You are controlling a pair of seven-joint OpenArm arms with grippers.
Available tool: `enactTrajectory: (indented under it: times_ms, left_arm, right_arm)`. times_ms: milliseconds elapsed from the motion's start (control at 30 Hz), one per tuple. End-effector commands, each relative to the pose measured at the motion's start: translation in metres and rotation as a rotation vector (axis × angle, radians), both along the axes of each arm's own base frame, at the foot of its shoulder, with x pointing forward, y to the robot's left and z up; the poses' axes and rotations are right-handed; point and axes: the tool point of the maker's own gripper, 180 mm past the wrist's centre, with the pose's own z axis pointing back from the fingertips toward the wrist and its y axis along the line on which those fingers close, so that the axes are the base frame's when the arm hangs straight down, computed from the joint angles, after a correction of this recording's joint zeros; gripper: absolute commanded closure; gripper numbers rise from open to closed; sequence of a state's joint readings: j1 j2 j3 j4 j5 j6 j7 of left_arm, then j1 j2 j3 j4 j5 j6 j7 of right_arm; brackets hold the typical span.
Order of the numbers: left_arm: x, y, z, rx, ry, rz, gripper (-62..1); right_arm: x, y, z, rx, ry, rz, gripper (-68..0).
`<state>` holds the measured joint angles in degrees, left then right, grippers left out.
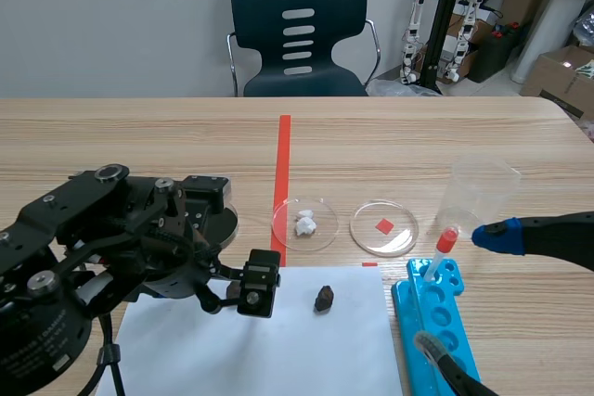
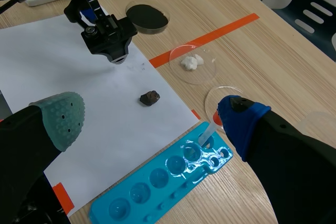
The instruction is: Return to the home posture
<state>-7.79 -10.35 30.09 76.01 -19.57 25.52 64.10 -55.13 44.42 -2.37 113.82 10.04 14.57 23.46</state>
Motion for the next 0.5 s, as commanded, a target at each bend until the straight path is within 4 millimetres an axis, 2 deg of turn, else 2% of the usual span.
enactTrajectory:
  times_ms: [0,167,467]
  left_arm:
    - [0.006,0.001,0.006,-0.003,-0.021,0.005,-62.3]
    - [0.000,-0.001,0.005,-0.011,-0.020,0.003,-62.3]
    - [0.007,-0.002,0.015,-0.031,-0.138,-0.003,-62.3]
  right_arm:
    - [0.001,0.002,0.004,0.019,-0.009,-0.001,-52.9]
    - [0.001,0.002,0.004,0.019,-0.009,-0.001,-52.9]
    - [0.001,0.002,0.004,0.019,-0.009,-0.001,-52.9]
